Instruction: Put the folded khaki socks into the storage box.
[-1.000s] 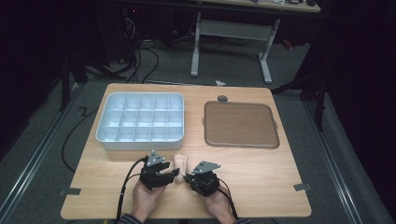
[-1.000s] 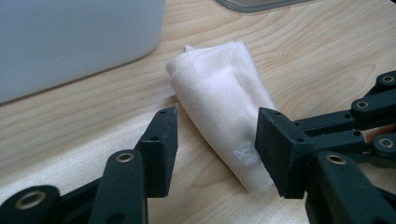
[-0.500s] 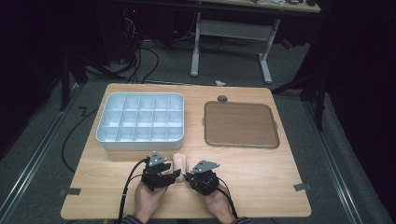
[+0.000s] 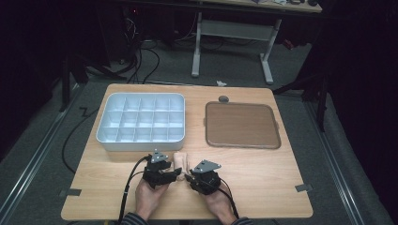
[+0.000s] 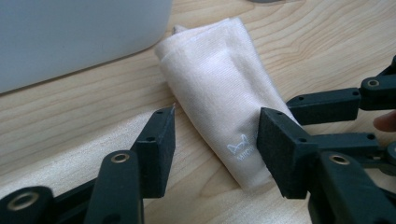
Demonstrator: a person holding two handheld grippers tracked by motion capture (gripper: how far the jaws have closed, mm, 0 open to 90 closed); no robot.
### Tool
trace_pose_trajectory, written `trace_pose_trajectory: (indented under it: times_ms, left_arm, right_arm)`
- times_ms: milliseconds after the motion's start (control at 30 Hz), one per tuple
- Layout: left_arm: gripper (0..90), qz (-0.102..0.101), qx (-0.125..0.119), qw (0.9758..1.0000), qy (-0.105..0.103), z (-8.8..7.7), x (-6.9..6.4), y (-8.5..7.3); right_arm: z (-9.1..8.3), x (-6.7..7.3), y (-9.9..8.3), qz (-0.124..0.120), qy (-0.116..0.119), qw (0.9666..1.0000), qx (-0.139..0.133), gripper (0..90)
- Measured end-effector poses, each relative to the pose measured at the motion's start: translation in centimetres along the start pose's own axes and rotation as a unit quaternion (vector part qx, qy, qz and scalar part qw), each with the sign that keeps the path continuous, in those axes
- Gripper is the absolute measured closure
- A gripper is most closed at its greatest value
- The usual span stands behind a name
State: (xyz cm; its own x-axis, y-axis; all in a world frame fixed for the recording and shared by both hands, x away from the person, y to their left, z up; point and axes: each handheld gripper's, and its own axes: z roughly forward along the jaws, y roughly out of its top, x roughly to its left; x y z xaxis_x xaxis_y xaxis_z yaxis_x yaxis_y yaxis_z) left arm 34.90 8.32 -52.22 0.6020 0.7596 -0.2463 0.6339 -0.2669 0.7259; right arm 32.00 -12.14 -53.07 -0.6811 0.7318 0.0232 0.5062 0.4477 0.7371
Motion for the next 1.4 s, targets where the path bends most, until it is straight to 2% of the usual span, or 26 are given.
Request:
trace_pose_trajectory:
  times_ms: [167,400,533,733,1000,1267,1333,1400]
  left_arm:
    - [41.1,0.001,-0.012,0.9999,-0.003,-0.6,-0.1,0.3]
    - [35.8,-0.018,-0.016,0.9997,-0.009,-0.6,0.3,1.2]
    - [33.6,-0.03,-0.013,0.9994,-0.011,-0.3,0.4,1.7]
    - [32.4,-0.047,0.002,0.9989,-0.006,0.7,0.9,1.9]
    - [36.1,-0.047,0.02,0.9987,-0.004,1.8,0.9,1.7]
    - [45.3,-0.036,0.025,0.9988,-0.023,2.2,1.0,1.8]
    - [47.1,-0.034,0.025,0.9988,-0.023,2.2,1.0,1.8]
    - [49.1,-0.036,0.025,0.9987,-0.026,2.2,1.0,1.8]
  right_arm:
    - [-1.2,-0.6,-0.5,0.01,-0.006,0.9998,-0.016,62.0]
    - [-2.8,-2.2,-1.3,0.028,-0.028,0.9986,-0.035,58.8]
    - [-3.4,-3.3,-1.9,0.036,-0.053,0.9972,-0.038,57.0]
    - [-4.7,-5.6,-2.8,0.055,-0.095,0.9932,-0.04,56.5]
    - [-5.9,-8.2,-4.0,0.071,-0.143,0.9867,-0.03,56.0]
    - [-6.3,-9.9,-4.9,0.084,-0.171,0.9815,-0.017,55.2]
    - [-6.3,-10.4,-5.0,0.094,-0.171,0.9806,-0.015,55.0]
    - [-6.3,-10.7,-5.1,0.093,-0.175,0.9801,-0.011,54.9]
